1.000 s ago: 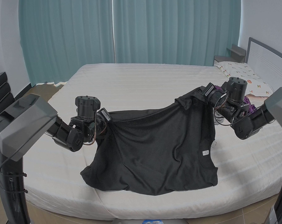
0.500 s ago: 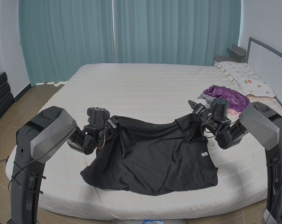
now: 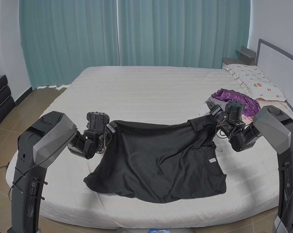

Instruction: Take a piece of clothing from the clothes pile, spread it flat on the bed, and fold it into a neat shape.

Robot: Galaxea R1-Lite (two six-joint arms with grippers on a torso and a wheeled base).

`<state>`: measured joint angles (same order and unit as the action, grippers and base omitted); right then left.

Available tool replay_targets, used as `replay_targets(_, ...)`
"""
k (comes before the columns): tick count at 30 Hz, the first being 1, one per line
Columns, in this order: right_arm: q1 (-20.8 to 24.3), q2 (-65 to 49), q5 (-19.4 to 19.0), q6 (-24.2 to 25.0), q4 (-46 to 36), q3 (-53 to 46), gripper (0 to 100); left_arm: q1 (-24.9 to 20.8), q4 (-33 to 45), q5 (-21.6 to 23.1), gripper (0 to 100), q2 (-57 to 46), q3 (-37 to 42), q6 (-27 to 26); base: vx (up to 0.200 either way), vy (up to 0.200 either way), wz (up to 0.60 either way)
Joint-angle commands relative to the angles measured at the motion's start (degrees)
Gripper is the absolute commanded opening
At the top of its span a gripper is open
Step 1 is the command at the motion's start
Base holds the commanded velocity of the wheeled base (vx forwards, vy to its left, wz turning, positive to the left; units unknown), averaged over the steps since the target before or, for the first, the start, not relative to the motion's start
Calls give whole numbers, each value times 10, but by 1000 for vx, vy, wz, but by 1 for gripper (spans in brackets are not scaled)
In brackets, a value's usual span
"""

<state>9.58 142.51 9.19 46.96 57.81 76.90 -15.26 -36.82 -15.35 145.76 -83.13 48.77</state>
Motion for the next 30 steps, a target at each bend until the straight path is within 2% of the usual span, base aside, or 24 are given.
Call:
replay_targets(1,8,24,-5,0,-35,-24,100,4,43,28,100,0,8,-3,0,0,0)
replay_targets(12,8,-3,-24,3,-49,-81,100,8,79,75,100,-19,67,-25,0,0,0)
replay_targets(16,5,-36,-48,7,-47,-110,100,14,76,90,100,-43,87,-23,0,0,0)
replay_targets(17,5,-58,-66,20,-46,-133,100,22,75,105,100,-63,96,-18,0,0,0)
replay_targets(19,8,-73,-76,37,-45,-151,100,27,63,113,100,-78,102,-10,0,0,0)
replay_targets(27,9,-101,-78,91,-44,-207,100,34,-2,117,100,-130,200,14,0,0,0)
replay_targets(30,10,-122,-78,123,-44,-252,100,33,-53,111,100,-161,280,26,0,0,0)
